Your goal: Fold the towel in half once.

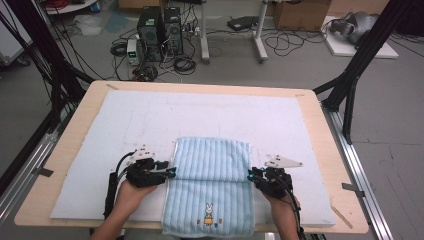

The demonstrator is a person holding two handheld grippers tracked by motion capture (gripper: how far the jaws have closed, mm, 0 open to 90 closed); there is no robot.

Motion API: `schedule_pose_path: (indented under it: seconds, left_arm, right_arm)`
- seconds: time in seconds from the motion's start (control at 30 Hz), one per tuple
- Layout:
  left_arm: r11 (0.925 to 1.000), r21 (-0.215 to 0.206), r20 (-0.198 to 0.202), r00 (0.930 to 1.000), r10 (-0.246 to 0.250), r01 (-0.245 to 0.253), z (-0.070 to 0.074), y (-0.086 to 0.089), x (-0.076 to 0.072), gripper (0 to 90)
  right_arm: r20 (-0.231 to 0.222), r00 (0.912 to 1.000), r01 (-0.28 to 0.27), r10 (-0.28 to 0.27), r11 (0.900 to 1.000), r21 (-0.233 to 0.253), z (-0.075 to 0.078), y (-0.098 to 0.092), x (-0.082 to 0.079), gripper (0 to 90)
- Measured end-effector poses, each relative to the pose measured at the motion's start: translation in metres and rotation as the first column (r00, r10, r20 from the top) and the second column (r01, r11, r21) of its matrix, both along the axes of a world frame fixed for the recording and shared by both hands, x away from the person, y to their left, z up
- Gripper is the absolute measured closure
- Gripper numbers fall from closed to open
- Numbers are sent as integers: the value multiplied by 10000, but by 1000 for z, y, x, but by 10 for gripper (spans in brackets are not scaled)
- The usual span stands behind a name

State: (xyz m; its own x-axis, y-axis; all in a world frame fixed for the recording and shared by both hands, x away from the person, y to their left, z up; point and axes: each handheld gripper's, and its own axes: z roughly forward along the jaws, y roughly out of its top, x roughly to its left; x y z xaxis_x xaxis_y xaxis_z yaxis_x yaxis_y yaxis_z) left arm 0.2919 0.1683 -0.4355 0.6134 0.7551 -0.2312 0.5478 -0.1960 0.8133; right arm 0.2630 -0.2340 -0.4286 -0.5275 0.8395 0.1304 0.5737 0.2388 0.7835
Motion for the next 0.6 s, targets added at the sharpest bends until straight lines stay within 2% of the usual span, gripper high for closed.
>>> schedule_pose_path:
  seconds: [0.07,0.17,0.2,0.23,0.3,0.33,0.4,0.47,0.57,0.6]
  left_arm:
    - [9992,-193,221,9991,354,-350,3,6,6,390]
    - [9974,-605,601,9973,428,-391,10,10,16,386]
    - [9980,-522,597,9974,393,-362,11,10,21,383]
    - [9988,-352,605,9975,364,-344,14,9,26,382]
    - [9972,-607,719,9963,480,-437,16,8,33,385]
    - [9973,-561,642,9967,507,-471,17,7,39,388]
    - [9955,-738,540,9965,640,-600,17,6,49,389]
    - [9945,-832,591,9959,686,-636,16,4,59,390]
    - [9941,-770,450,9958,800,-764,14,-1,72,394]
    - [9923,-878,443,9949,911,-870,12,-4,75,396]
  right_arm:
    - [88,9992,399,-401,9990,213,4,-3,4,579]
    - [214,9969,752,-758,9969,244,9,-4,11,471]
    - [249,9965,793,-799,9966,231,10,-4,14,446]
    - [262,9964,804,-811,9964,266,12,-5,17,432]
    - [256,9960,851,-860,9958,331,15,-5,24,411]
    - [327,9958,841,-851,9960,316,16,-6,27,410]
    - [282,9962,820,-829,9960,343,18,-6,31,410]
    - [298,9966,753,-762,9967,302,20,-5,35,410]
    - [246,9974,662,-670,9973,326,20,-4,39,407]
    - [205,9976,652,-658,9974,321,20,-3,39,407]
